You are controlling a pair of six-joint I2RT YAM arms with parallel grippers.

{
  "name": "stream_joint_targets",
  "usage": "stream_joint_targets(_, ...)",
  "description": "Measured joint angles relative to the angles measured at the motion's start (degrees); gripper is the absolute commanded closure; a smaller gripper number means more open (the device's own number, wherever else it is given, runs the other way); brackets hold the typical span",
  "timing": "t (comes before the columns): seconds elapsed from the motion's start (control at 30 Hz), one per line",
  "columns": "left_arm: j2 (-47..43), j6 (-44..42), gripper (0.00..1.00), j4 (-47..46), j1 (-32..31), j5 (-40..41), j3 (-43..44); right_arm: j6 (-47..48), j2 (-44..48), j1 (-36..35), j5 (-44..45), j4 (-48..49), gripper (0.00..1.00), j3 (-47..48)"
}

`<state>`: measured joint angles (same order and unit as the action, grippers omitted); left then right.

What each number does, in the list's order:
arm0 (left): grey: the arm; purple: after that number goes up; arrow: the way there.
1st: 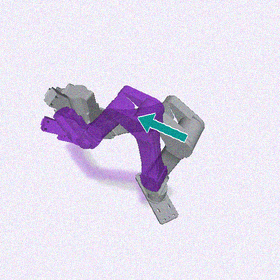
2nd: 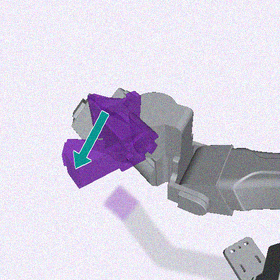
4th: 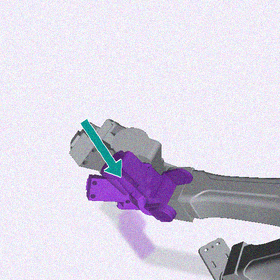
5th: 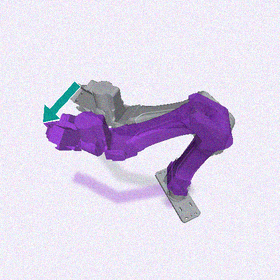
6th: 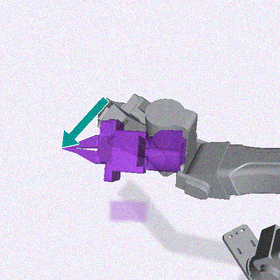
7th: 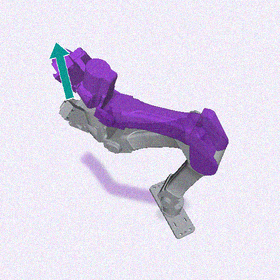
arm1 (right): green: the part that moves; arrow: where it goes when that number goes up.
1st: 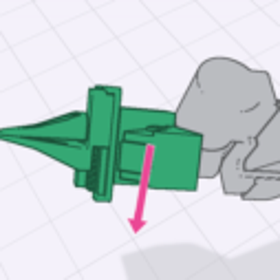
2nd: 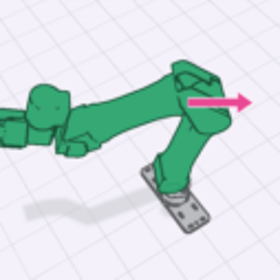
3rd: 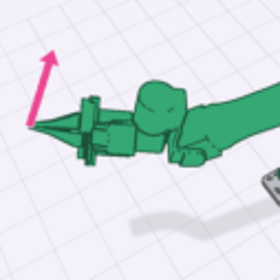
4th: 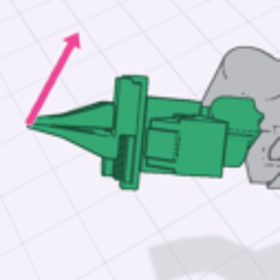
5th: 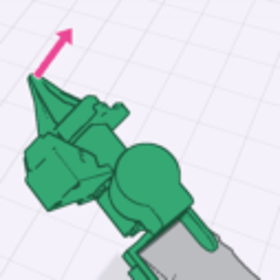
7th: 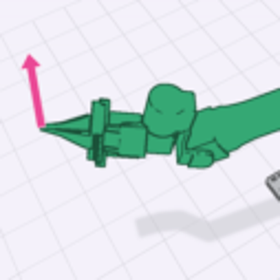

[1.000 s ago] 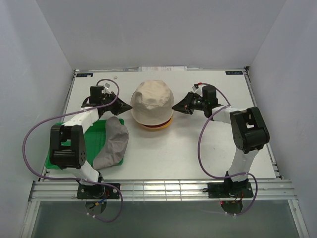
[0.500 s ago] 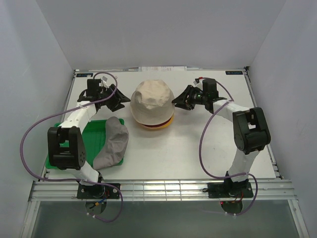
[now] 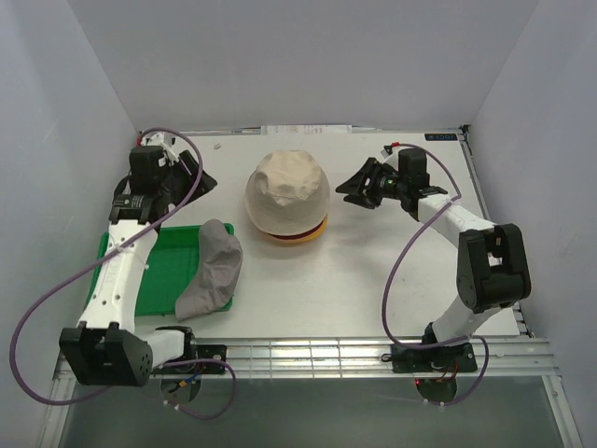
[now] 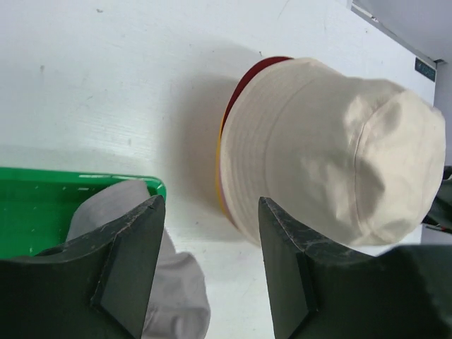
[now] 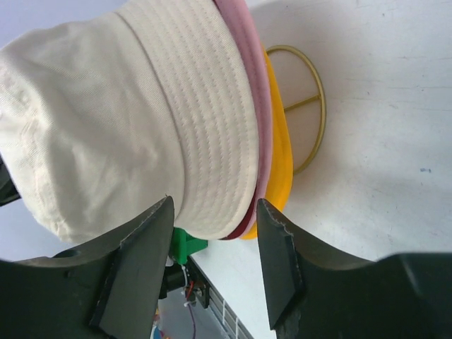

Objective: Stack the hats

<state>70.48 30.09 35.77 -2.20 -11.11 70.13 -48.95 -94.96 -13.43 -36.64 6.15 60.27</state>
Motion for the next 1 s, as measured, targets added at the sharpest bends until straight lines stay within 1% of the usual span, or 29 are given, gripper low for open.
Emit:
stream_joint_targets(0.17,-10.4,-3.7,0.34,5.7,-0.8,1.5,-5.7,2.9,5.3,0.0,0.8,-2.6,0.43,-1.6)
stream_joint_targets(0.33,-17.4,-4.3,0.34,11.1,-5.3,2.1,-12.3,6.0,9.4,0.0,1.6,-5.6,0.41,-2.1)
stream_joint_targets(0.43,-19.8,-4.1,0.31,12.9,-8.3,3.3,-14.3,7.5,11.3,0.0,1.9,-6.5,0.41,-2.6)
stream_joint_targets(0.5,-20.3,-3.7,0.28,13.6,-10.4,4.9,-14.7,8.2,12.2,0.0,2.0,-7.0,0.41,-3.4)
stream_joint_targets(0.57,-20.3,-3.3,0.28,13.6,-12.7,6.9,-15.0,9.0,12.7,0.0,2.0,-7.8,0.4,-4.2)
stream_joint_targets(0.8,-18.6,-1.3,0.28,14.0,-20.1,14.3,-15.1,10.6,13.0,0.0,2.6,-9.9,0.4,-5.7)
stream_joint_targets(1.0,-14.8,1.2,0.28,15.2,-28.0,22.1,-15.3,11.3,13.0,0.0,3.0,-9.9,0.4,-5.7)
